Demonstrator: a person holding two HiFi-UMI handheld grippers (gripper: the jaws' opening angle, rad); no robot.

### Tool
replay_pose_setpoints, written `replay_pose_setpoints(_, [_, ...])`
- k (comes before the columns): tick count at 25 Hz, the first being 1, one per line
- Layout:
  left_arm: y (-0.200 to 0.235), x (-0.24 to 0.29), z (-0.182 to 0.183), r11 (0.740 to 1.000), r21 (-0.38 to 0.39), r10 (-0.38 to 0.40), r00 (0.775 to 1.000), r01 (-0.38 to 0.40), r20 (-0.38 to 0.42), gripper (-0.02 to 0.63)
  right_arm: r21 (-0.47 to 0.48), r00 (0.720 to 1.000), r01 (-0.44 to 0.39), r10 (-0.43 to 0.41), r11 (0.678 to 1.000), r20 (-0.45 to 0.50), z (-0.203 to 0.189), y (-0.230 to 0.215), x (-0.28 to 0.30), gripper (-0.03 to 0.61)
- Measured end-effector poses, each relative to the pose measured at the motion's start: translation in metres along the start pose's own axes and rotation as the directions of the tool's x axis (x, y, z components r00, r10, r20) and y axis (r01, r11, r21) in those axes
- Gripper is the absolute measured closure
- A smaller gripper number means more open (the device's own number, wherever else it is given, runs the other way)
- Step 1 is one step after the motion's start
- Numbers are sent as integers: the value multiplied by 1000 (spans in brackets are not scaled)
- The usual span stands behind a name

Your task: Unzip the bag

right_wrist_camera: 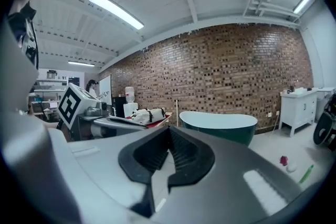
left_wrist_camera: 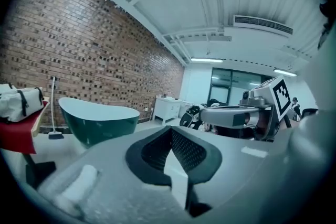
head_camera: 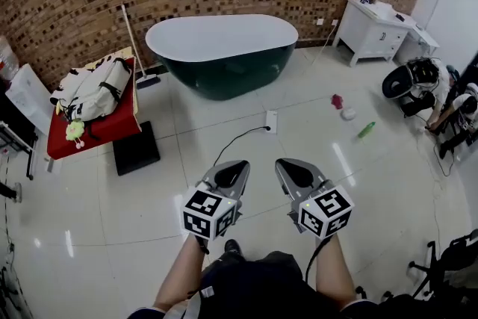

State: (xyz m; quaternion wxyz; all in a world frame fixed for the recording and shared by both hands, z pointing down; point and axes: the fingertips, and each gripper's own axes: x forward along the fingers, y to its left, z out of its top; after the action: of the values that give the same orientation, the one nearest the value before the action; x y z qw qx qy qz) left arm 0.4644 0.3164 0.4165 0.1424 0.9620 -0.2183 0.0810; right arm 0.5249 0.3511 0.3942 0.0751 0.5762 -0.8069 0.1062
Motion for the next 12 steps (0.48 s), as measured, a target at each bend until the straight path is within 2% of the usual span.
replay_pose_setpoints(3, [43,-26,1,996,-23,90,996,-90,14,611,-15,995,-99,99,995,-19,3,28,46,572])
replay_pose_setpoints(6, [85,-51,7,982,-44,187,982,-186,32,611,-35,978,-204,203,978,-40,9,54,92,572])
replay_pose_setpoints(9, [124,-74,11,957,-66,287,957,-284,43,611,-50,952,-304,302,951,-56,15,77,134,572])
replay_pose_setpoints(12, [165,-92,8,921,-81,386,921,-382,44,611,-57,921,-388,385,920,-63,19,93,172,572])
